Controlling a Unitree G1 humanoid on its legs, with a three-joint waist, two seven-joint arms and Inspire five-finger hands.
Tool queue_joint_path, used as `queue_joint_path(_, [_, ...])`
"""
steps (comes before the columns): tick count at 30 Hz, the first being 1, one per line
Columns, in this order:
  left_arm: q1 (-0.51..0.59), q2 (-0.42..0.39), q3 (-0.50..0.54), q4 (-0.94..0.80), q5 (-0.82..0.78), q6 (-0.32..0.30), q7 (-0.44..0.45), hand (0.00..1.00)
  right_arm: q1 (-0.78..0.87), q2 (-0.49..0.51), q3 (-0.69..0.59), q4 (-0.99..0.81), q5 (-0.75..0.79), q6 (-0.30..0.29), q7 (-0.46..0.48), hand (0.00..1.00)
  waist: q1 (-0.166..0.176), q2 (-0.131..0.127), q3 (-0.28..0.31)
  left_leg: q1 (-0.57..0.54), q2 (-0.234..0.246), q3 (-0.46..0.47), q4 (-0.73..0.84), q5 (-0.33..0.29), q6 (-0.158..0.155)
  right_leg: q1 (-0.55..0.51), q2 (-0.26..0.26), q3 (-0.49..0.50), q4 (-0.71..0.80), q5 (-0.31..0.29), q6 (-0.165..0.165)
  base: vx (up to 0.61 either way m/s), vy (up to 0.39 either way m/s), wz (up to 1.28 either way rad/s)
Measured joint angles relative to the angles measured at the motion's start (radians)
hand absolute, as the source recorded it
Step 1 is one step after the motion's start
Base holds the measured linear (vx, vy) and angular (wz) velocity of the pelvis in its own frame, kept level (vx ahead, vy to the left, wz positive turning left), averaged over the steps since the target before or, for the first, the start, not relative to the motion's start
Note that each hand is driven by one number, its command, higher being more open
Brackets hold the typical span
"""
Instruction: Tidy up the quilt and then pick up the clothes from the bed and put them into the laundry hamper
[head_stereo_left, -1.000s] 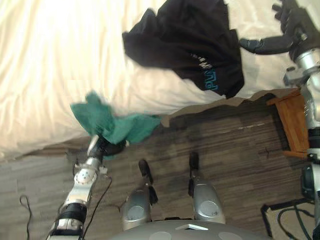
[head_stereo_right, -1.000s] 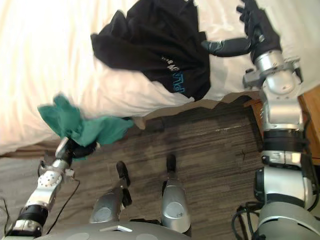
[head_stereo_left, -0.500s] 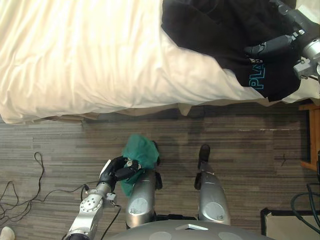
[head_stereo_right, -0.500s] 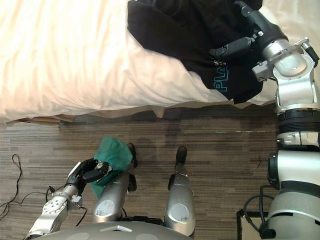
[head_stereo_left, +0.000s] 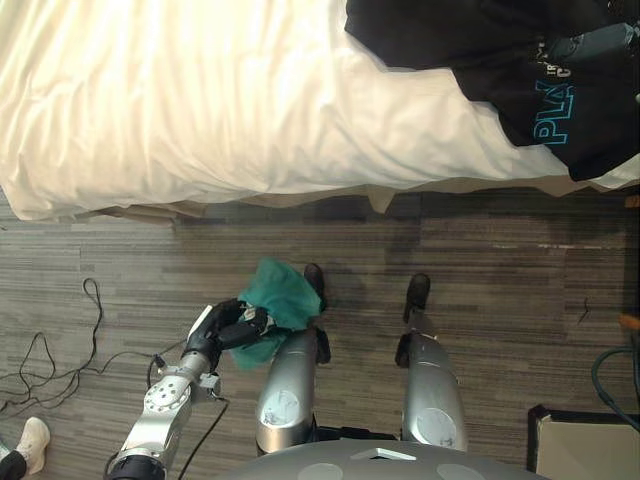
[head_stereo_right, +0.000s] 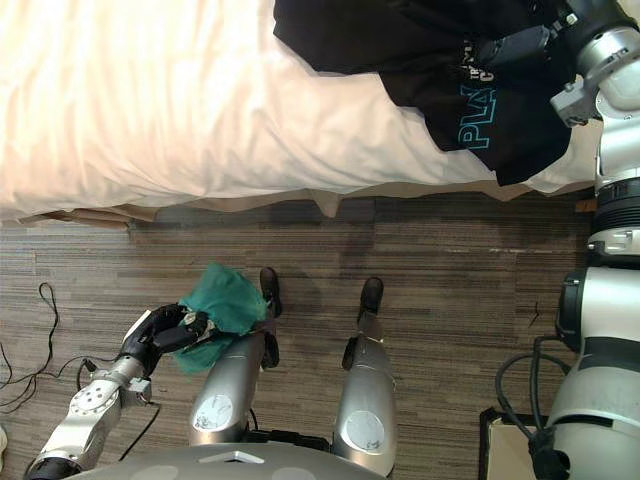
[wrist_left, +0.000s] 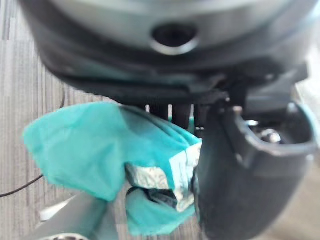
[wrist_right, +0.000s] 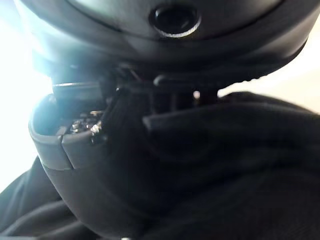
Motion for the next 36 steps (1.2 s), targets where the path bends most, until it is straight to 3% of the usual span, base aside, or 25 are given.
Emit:
queue_joint_path(3, [0.003,-0.003,0.023,-0.009,-0.001,-0.002,-0.005,0.00,0.086,0.011,-0.029,0.025,0.171,-0.030,-0.018,0.00,0.002,-0.001,0.000,0.029,0.002,0.000,0.001,0.000,0.000,0.030,-0.001,-0.017,0.000,0.001,0.000,0.04,-0.011,0.04])
queue_joint_path(6, [0.040,-0.033,0.082,-0.100,-0.067,0.000,-0.023,0.00,0.295,0.094,-0.179,-0.039,0.335,-0.079,-0.021,0.00,-0.001,-0.007,-0.004,0.091,0.003,0.003,0.000,-0.004,-0.006,0.094,-0.004,-0.052,-0.002,-0.002,-0.003,0.05,-0.017,0.03])
queue_joint_path(9, [0.094,-0.064,0.133,-0.179,-0.147,0.004,-0.054,0.00,0.611,0.291,-0.333,-0.219,0.477,-0.103,-0.030,0.00,-0.018,-0.038,-0.072,0.113,0.007,0.002,0.000,-0.020,-0.016,0.135,0.002,-0.085,-0.029,-0.013,-0.014,0.04,-0.012,0.06])
queue_joint_path(13, [0.102,-0.130,0.150,-0.185,-0.157,0.060,-0.064,0.00,0.974,0.581,-0.351,-0.439,0.396,-0.101,-0.081,0.00,-0.056,-0.088,-0.144,0.170,0.018,0.000,-0.001,-0.035,-0.020,0.223,0.018,-0.108,-0.080,-0.012,-0.011,0.05,-0.028,0.07])
queue_joint_path(17, [0.133,-0.220,0.137,-0.185,-0.153,0.089,-0.068,0.00,1.269,0.765,-0.299,-0.569,0.324,-0.101,-0.062,0.00,-0.086,-0.120,-0.245,0.219,0.022,-0.004,-0.004,-0.054,-0.020,0.298,0.026,-0.128,-0.122,-0.013,-0.011,0.06,-0.014,0.08])
queue_joint_path(21, [0.117,-0.226,0.102,-0.176,-0.163,0.090,-0.078,0.00,1.340,0.814,-0.230,-0.567,0.327,-0.102,-0.069,0.00,-0.089,-0.129,-0.272,0.266,0.023,0.002,-0.004,-0.060,-0.022,0.346,0.025,-0.139,-0.125,-0.013,-0.011,0.00,0.002,-0.01])
queue_joint_path(26, [0.116,-0.242,0.057,-0.041,-0.271,0.077,-0.063,0.00,1.368,0.925,-0.135,-0.443,0.387,-0.121,-0.155,0.00,-0.085,-0.122,-0.329,0.319,0.035,0.031,-0.005,-0.073,-0.027,0.389,0.021,-0.148,-0.127,-0.012,-0.008,0.00,-0.007,-0.10])
queue_joint_path(32, [0.245,-0.306,0.017,0.020,-0.357,0.012,-0.036,0.00,1.523,0.951,-0.120,-0.404,0.445,-0.134,-0.072,0.00,-0.082,-0.115,-0.342,0.352,0.026,0.034,-0.005,-0.091,-0.032,0.422,0.020,-0.144,-0.132,-0.019,-0.003,0.00,0.000,0.01])
queue_joint_path(33, [0.280,-0.319,-0.001,0.037,-0.386,-0.015,-0.033,0.00,1.572,0.951,-0.116,-0.404,0.443,-0.144,-0.028,0.00,-0.085,-0.115,-0.343,0.357,0.024,0.035,-0.005,-0.101,-0.024,0.437,0.017,-0.156,-0.131,-0.028,0.005,0.01,0.019,0.34])
queue_joint_path(35, [0.284,-0.335,-0.008,0.042,-0.399,-0.062,-0.031,0.00,1.607,0.947,-0.115,-0.418,0.442,-0.191,0.014,0.00,-0.089,-0.118,-0.350,0.348,0.034,0.133,-0.004,-0.130,0.012,0.454,0.003,-0.213,-0.127,-0.032,0.010,0.02,0.041,0.83])
queue_joint_path(36, [0.269,-0.336,-0.014,0.042,-0.399,-0.091,-0.031,0.00,1.614,0.950,-0.111,-0.418,0.437,-0.206,0.027,0.00,-0.097,-0.139,-0.355,0.335,0.034,0.237,0.005,-0.180,0.071,0.469,-0.025,-0.282,-0.127,-0.036,0.011,0.03,0.130,1.72])
